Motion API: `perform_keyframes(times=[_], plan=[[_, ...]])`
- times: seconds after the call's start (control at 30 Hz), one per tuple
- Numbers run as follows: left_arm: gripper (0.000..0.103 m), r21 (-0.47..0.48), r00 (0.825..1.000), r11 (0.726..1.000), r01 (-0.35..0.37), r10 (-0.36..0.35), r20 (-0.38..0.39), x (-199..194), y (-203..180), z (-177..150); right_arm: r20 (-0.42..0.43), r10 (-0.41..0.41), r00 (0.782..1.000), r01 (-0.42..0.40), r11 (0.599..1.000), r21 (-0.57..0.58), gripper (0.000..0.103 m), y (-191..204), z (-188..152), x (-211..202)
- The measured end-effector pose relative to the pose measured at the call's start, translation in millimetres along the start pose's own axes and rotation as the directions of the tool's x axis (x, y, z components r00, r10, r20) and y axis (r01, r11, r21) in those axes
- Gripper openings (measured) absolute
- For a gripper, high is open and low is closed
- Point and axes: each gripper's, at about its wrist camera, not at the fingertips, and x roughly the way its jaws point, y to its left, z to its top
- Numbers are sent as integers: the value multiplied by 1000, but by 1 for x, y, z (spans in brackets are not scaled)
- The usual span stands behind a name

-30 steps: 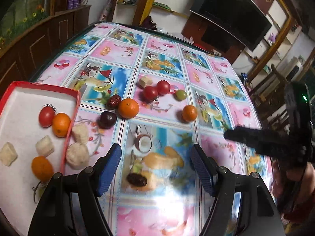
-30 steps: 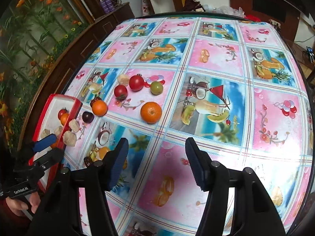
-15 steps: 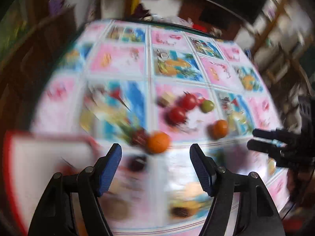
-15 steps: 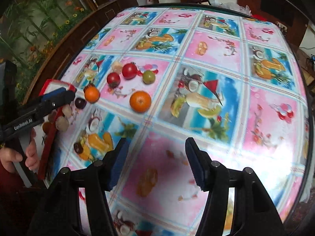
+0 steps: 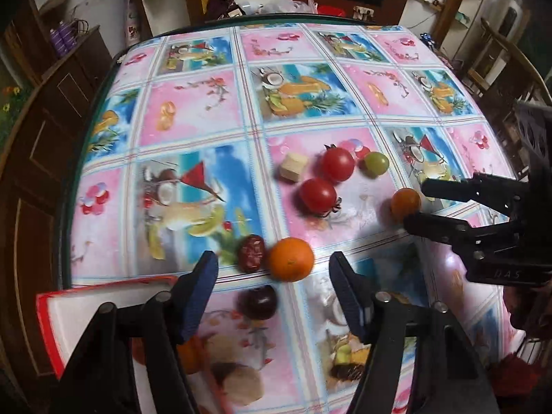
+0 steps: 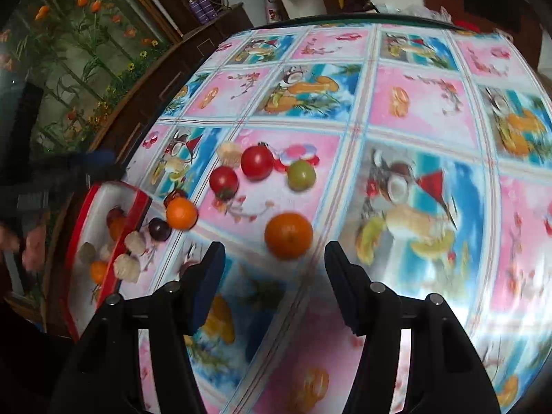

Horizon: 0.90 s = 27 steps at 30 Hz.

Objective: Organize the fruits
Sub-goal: 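Move both open tools back over the remaining fruit on the table, then grasp a large orange with the left tool while the right tool grasps a tangerine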

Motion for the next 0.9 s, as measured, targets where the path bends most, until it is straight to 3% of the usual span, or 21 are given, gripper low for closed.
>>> perform_keyframes(times=[0.27, 0.6, 0.73, 0.9], plan=[[44, -35, 998, 997, -62, 61, -26, 28, -11, -3, -24, -72, 997, 71, 997, -40, 61, 1, 11, 20], [39, -95, 995, 991, -97, 95, -20, 38, -13, -1, -72, -126, 989, 119, 989, -85, 51, 1, 11, 39], [39, -206, 999, 978, -44, 42, -13, 37, -8, -10, -67, -131, 989, 124, 987, -103, 50, 2, 11, 40], [38, -216, 999, 975, -44, 43, -12, 37, -10, -11, -58, -142, 988, 134, 984, -116, 50, 1, 9, 39]])
